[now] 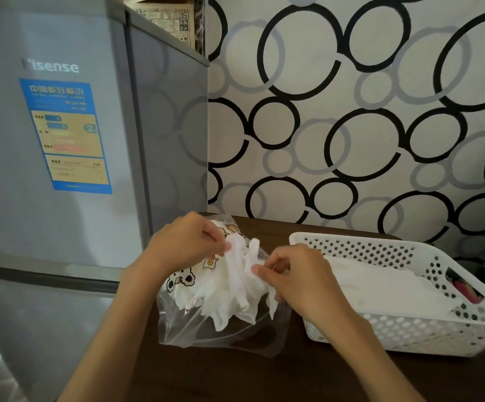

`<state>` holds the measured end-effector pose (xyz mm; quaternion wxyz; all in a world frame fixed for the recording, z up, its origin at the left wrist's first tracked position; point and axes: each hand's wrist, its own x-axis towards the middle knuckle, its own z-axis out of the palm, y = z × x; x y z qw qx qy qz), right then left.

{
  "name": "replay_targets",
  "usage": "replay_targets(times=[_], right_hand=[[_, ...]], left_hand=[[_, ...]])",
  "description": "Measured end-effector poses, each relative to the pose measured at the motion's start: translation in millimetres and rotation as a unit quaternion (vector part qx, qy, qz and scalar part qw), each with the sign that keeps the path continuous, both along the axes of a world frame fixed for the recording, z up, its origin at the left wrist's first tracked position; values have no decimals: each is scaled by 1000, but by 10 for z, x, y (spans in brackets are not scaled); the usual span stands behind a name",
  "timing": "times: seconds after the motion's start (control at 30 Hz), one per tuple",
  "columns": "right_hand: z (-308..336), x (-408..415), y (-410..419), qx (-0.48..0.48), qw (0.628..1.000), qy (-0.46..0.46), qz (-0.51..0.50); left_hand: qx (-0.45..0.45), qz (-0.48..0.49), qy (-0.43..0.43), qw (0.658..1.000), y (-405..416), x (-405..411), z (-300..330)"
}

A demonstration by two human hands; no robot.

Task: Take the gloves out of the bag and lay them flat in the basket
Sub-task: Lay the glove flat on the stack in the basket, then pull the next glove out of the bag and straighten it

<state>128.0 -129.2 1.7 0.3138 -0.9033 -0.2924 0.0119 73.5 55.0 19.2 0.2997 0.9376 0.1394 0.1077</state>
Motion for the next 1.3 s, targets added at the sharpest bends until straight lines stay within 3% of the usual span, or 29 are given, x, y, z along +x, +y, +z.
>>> replay_targets(times=[0.13, 0.2, 0.3, 0.4, 0.47, 0.53, 0.63, 0.77, 0.87, 1.3], right_hand=[[51, 70, -56, 80, 997, -10, -13], [55, 63, -62, 55, 998, 8, -22], [-43, -12, 35, -54, 997, -55, -14], [-64, -29, 64, -41, 994, -106, -8], [-40, 27, 14, -14, 997, -80, -3], [15, 70, -48, 25, 999, -17, 25], [133, 104, -158, 47, 993, 70, 76], [302, 150, -347, 77, 982, 140, 97], [380, 198, -457, 146, 978, 132, 64], [430, 287, -544, 258, 965, 47, -12]], left_hand=[[24, 41, -48, 998, -39, 24, -10], [45, 35, -73, 996, -76, 37, -7], [88, -6, -27, 996, -105, 50, -27], [88, -61, 26, 994, -50, 49, -57], [33, -122, 80, 989, -70, 19, -53], [43, -149, 122, 980, -115, 23, -81], [114, -119, 84, 983, -138, 98, -174], [128, -89, 79, 985, -64, 102, -192], [137, -76, 88, 984, -26, 82, -195], [183, -68, 87, 977, -92, 127, -240]])
